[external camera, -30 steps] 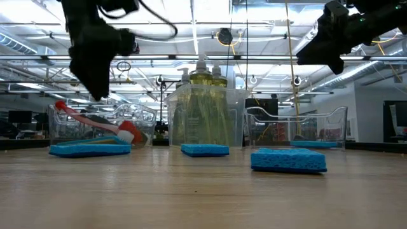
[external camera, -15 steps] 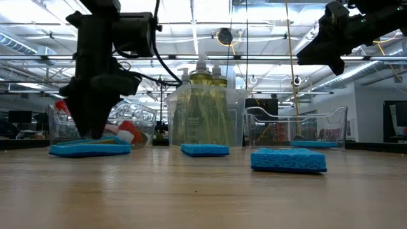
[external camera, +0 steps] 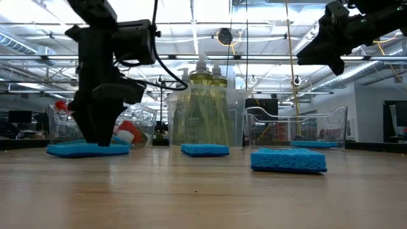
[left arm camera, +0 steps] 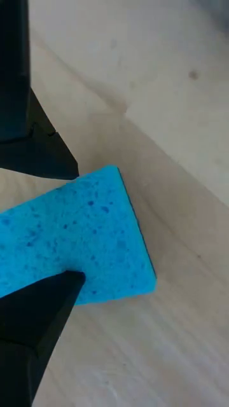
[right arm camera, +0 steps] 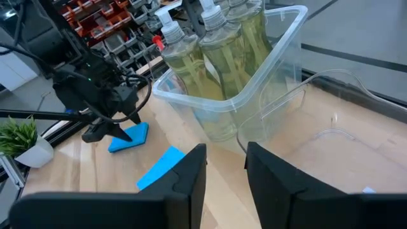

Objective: Pick & Place Kitchen Sink Supplies
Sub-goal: Put the blue sponge into the right transparent bin

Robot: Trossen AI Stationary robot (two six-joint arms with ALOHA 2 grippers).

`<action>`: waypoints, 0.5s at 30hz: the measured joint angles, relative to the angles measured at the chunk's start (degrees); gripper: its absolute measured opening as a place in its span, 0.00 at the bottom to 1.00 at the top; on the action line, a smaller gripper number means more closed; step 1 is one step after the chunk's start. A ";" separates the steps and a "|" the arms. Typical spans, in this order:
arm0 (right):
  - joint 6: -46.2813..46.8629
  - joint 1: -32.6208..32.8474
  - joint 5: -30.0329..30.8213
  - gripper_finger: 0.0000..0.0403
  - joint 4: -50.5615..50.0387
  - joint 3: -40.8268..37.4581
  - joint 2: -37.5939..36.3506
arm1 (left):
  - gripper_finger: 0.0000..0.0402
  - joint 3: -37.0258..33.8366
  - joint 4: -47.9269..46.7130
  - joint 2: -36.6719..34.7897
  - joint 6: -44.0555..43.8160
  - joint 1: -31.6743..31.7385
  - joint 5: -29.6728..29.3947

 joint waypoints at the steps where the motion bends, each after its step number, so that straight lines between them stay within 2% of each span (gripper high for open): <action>1: 0.00 0.00 0.00 0.24 0.00 0.00 0.00 | 0.64 -1.17 1.90 -0.07 -0.60 0.00 0.99; 5: 0.00 0.00 0.00 0.24 0.00 0.00 0.00 | 0.64 -4.82 6.09 -0.36 -3.28 0.00 3.46; 9: 0.00 0.00 0.00 0.24 0.00 0.00 0.00 | 0.61 -5.46 7.59 -0.48 -3.15 -0.07 4.34; 12: 0.00 0.00 0.00 0.24 0.00 0.00 0.00 | 0.53 -5.61 9.02 -1.12 -2.85 -0.11 4.87; 15: 0.22 0.00 0.00 0.24 0.00 0.00 0.00 | 0.41 -5.72 9.82 -2.34 -2.78 -0.21 5.11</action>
